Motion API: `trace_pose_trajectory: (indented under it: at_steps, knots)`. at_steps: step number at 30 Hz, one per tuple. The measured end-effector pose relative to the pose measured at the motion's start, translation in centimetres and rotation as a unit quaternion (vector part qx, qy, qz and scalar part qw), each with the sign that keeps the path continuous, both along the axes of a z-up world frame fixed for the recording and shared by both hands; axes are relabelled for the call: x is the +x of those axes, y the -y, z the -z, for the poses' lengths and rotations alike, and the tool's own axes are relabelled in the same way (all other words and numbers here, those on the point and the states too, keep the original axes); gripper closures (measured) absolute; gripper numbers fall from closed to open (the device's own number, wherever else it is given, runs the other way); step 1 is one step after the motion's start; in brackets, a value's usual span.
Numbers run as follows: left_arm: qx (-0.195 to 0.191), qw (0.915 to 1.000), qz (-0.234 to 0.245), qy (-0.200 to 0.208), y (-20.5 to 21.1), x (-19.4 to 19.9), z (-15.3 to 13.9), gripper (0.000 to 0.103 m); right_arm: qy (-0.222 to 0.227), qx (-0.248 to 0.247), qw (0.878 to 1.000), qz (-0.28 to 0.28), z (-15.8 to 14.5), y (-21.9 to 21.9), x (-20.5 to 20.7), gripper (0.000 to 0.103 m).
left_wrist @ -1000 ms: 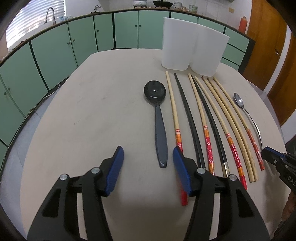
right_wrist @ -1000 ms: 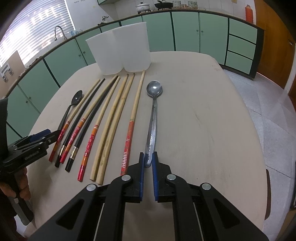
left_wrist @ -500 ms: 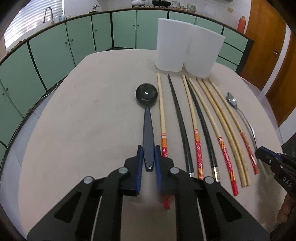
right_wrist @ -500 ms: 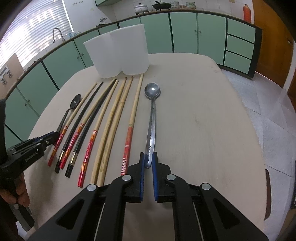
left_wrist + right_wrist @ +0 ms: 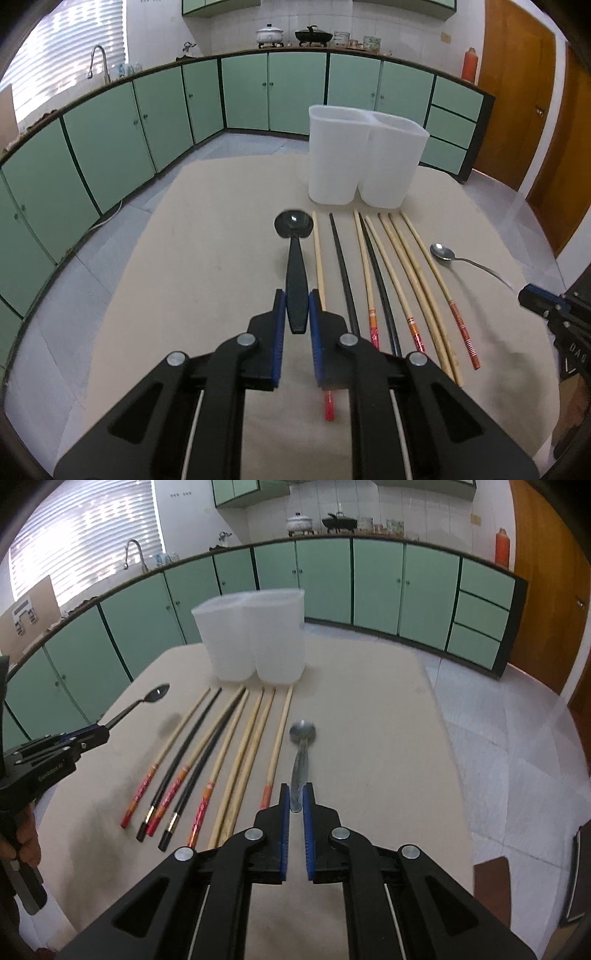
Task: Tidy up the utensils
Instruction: 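Carry both spoons to the white holder and drop them into its compartments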
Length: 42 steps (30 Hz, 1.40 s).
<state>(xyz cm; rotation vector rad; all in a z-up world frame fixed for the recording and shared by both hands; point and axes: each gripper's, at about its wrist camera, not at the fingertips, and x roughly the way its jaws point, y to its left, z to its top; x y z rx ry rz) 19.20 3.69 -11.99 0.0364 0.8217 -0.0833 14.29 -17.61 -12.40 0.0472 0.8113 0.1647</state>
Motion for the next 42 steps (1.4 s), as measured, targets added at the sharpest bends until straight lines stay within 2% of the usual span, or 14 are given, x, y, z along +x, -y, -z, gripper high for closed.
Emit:
trace_pose_trajectory:
  at_steps: [6,18,26,31,36,42]
  knots:
    - [-0.002,0.9996,0.018,-0.021,0.3,0.3,-1.4,0.091,0.016,0.014,1.0,0.004,-1.9,1.1,0.4,0.097]
    - [-0.019,0.9995,0.026,0.008,0.1,0.3,-3.6,0.091,0.045,0.04,0.998,0.005,-4.3,1.8,1.2,0.097]
    - [0.001,0.9987,0.052,-0.002,0.7,1.7,-5.1,0.091,0.054,0.056,0.997,-0.003,-5.9,2.0,2.5,0.097]
    - [-0.016,0.9984,0.054,-0.005,0.2,2.0,-5.6,0.091,0.058,0.06,0.996,-0.009,-6.4,2.0,3.0,0.097]
    - [-0.015,0.9983,0.056,0.005,0.0,1.7,-6.4,0.091,0.065,0.065,0.996,-0.014,-7.2,2.0,3.3,0.097]
    - [-0.022,0.9979,0.059,0.019,-0.5,2.2,-8.4,0.091,0.083,0.065,0.994,-0.027,-9.2,1.8,3.9,0.097]
